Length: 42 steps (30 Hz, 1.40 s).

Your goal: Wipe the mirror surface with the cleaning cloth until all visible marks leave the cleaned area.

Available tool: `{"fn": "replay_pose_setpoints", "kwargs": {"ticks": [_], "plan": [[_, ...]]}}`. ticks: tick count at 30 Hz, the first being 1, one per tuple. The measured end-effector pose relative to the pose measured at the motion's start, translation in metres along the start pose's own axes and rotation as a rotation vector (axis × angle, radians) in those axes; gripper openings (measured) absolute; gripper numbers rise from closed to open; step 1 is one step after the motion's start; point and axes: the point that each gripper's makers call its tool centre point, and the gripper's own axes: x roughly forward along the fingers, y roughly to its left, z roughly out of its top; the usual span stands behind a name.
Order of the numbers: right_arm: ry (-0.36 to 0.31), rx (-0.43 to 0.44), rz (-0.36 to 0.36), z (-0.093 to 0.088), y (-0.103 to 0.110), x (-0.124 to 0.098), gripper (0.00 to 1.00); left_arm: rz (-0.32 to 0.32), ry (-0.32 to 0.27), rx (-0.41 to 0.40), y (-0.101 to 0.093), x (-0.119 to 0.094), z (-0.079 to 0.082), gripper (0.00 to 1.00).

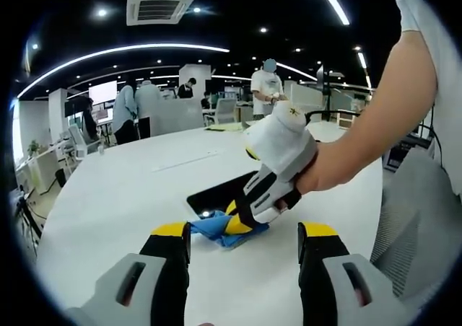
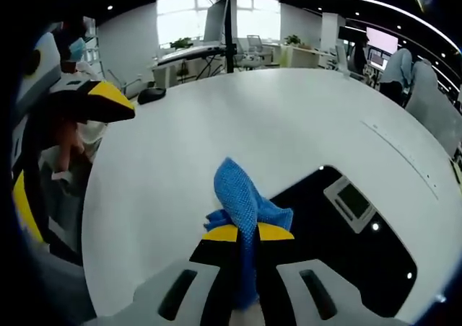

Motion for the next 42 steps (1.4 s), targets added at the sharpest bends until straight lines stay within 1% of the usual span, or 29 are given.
{"fn": "replay_pose_setpoints", "kwargs": {"ticks": [27, 35, 39, 42], "plan": [[0.001, -0.028, 0.014, -0.006, 0.018, -0.006, 0.02, -0.002, -0.003, 0.002, -0.001, 0.001, 0.002, 0.6], [0.008, -0.037, 0.028, -0.007, 0.02, -0.008, 0.02, 0.004, 0.002, 0.004, 0.001, 0.001, 0.0, 0.6], [0.01, -0.049, 0.04, -0.007, 0.021, -0.011, 0.02, 0.015, 0.004, 0.006, 0.005, -0.001, 0.0, 0.6], [-0.001, -0.046, 0.039, -0.005, 0.02, -0.014, 0.02, 0.02, 0.001, 0.004, 0.008, -0.002, 0.002, 0.6]]}}
